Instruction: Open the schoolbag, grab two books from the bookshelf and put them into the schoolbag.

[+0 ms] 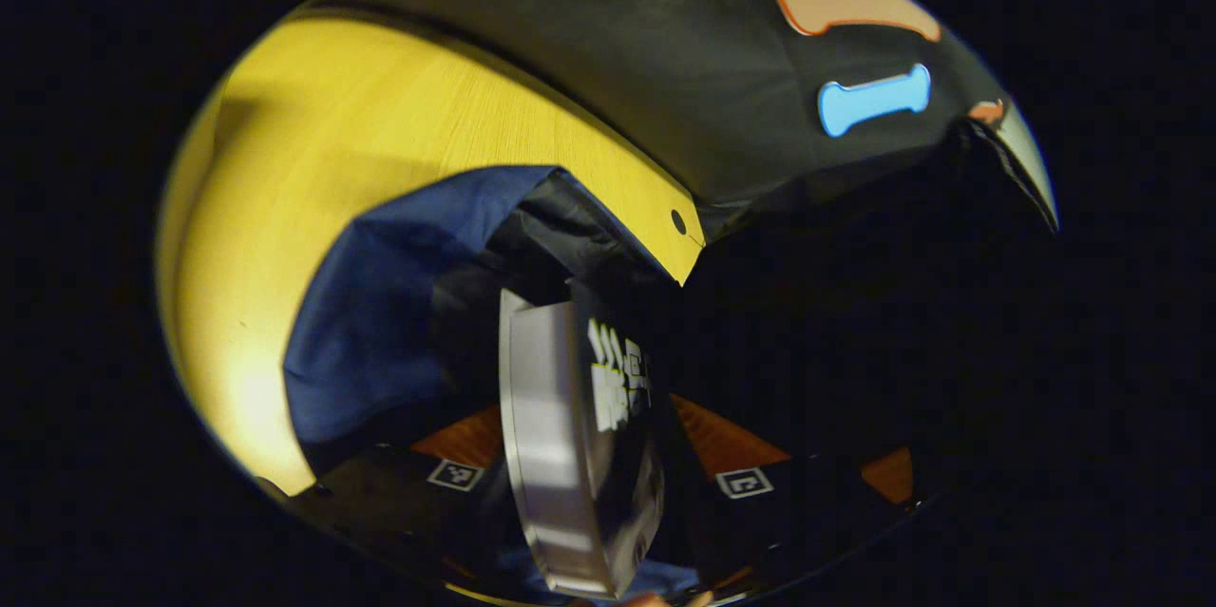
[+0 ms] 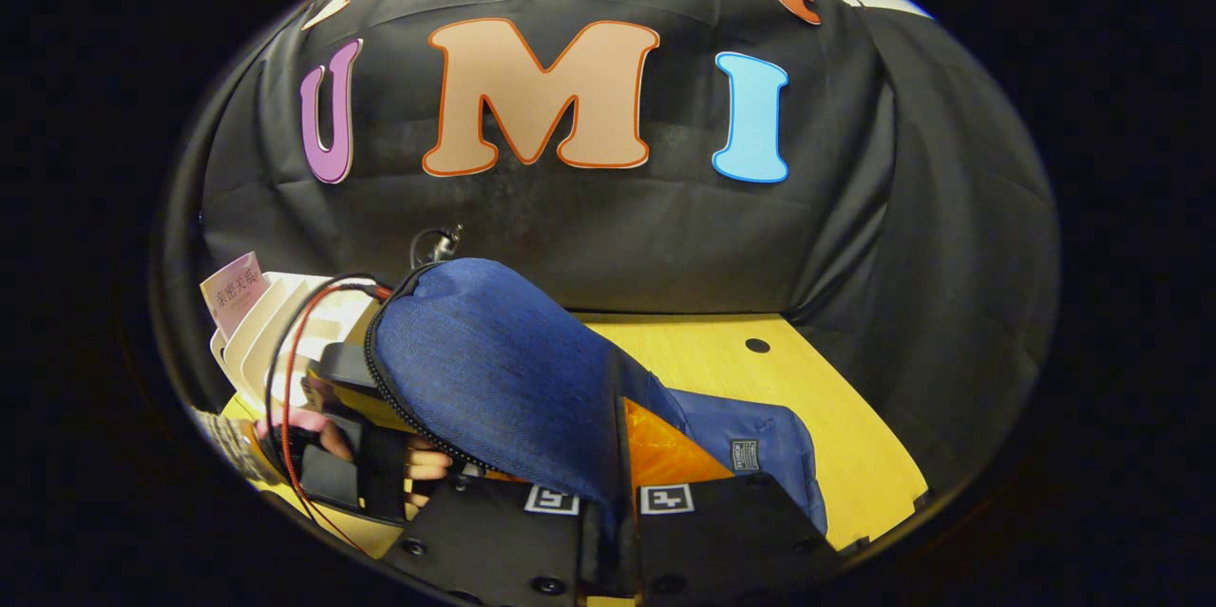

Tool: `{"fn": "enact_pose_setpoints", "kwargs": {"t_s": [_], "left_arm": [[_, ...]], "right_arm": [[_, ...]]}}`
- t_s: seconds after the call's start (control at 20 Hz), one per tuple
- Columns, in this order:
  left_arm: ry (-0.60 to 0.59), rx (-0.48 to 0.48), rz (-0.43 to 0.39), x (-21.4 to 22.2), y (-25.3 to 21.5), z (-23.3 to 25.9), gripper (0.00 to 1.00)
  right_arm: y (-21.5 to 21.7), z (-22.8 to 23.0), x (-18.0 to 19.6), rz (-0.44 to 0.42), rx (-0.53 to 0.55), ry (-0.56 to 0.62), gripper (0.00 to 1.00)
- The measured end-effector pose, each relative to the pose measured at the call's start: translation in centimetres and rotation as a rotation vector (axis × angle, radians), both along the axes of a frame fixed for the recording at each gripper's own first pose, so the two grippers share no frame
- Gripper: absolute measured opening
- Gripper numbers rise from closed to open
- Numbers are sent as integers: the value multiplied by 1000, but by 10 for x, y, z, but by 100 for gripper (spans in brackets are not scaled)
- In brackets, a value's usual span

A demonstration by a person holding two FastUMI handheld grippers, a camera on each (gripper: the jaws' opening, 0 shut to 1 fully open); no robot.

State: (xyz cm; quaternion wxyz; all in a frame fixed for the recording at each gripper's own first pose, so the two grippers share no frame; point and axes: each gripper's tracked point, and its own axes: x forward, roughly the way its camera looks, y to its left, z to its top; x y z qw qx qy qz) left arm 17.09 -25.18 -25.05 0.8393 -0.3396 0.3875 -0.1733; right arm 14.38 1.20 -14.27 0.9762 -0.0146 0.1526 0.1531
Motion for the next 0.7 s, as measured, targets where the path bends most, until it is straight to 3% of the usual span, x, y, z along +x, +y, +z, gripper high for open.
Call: {"fn": "enact_pose_setpoints", "kwargs": {"t_s": [0.05,0.15,0.2,0.35,0.4,0.5,0.7], "left_arm": [[-14,38,-2,-1,0,4,75],[-23,111,2,-8,13,13,93],[-35,148,2,-13,19,20,90],[-131,295,10,-17,45,47,95],[-166,347,4,-16,56,56,89],[-206,431,-10,-25,76,71,95],[-244,453,18,-52,99,115,94]], "right_arm": [[-2,-1,0,-4,0,1,10],[-2,-1,0,-5,-3,1,10],[-3,-1,0,-4,-9,0,10],[-4,-9,-3,3,-25,11,10],[-3,-9,-5,6,-26,10,10],[-2,-9,-6,7,-36,7,10],[-2,-11,-7,4,-41,9,10]]}}
